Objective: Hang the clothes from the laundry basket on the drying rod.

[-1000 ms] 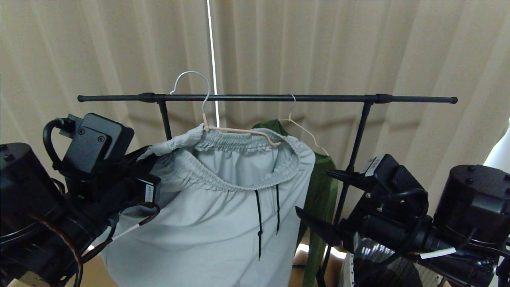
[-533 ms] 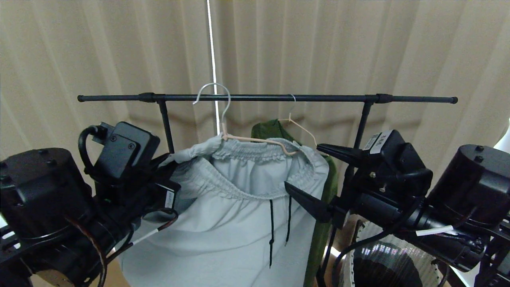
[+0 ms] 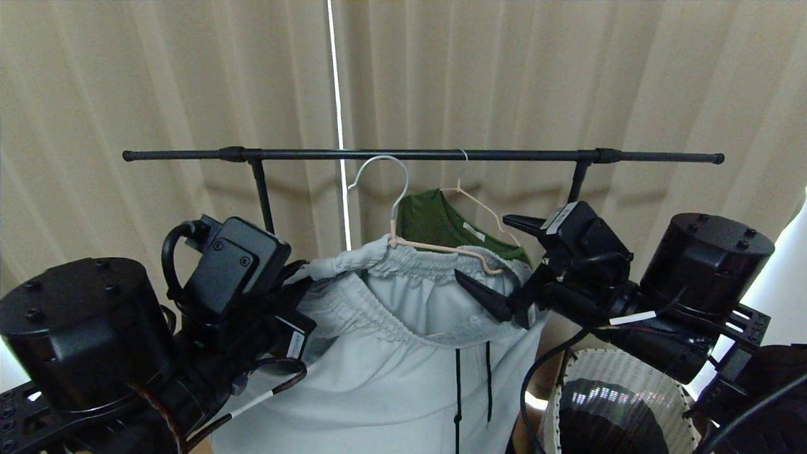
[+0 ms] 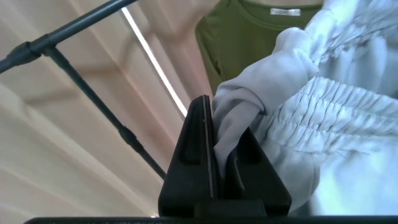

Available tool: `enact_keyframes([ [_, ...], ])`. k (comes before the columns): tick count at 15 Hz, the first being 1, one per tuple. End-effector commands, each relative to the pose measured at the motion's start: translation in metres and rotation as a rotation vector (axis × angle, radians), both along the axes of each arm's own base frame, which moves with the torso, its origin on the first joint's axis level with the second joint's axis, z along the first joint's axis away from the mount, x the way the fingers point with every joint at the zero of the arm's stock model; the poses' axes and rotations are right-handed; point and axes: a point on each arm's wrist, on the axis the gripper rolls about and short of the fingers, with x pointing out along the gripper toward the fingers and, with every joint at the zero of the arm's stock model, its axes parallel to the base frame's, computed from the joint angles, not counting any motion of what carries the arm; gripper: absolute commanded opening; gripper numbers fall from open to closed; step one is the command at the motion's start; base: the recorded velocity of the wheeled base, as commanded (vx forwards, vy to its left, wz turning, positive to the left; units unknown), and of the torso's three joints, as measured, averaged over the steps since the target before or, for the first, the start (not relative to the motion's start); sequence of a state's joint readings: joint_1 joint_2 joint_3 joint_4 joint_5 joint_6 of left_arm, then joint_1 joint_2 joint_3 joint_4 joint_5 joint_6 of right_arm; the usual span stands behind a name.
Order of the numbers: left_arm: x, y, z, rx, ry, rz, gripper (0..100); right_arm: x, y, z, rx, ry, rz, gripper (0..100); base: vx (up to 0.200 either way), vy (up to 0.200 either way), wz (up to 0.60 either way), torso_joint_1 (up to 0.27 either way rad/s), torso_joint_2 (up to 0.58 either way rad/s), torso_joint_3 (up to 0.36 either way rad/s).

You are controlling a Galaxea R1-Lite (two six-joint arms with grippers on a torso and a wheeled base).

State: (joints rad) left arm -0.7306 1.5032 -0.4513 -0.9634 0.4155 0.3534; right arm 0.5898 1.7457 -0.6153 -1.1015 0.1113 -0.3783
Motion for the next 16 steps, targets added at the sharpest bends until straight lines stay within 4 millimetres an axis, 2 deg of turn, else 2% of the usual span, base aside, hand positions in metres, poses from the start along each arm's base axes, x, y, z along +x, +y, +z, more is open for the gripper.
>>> enact_keyframes([
  [1, -0.002, -0.001, 0.000, -0.006, -0.006, -0.010, 0, 0.006, 0.003, -0.006, -0.011, 0.013, -0.003, 100, 0.000, 0.000, 0.00, 0.000, 0.00, 0.000],
  [2, -0.005, -0.004, 0.000, -0.011, -0.011, -0.027, 0, 0.007, 0.004, -0.007, -0.017, 0.014, -0.003, 100, 0.000, 0.000, 0.00, 0.000, 0.00, 0.000],
  [3, -0.008, -0.005, -0.002, -0.007, -0.013, -0.040, 0, 0.008, 0.004, -0.008, -0.025, 0.009, -0.002, 0, 0.000, 0.000, 0.00, 0.000, 0.00, 0.000],
  [15, -0.017, -0.005, -0.008, 0.009, -0.032, -0.089, 0, 0.003, 0.002, -0.003, -0.018, -0.007, 0.004, 0, 0.000, 0.000, 0.00, 0.000, 0.00, 0.000],
  [16, -0.017, -0.005, -0.008, 0.009, -0.032, -0.089, 100, 0.003, 0.002, -0.003, -0.018, -0.007, 0.004, 0, 0.000, 0.000, 0.00, 0.000, 0.00, 0.000],
])
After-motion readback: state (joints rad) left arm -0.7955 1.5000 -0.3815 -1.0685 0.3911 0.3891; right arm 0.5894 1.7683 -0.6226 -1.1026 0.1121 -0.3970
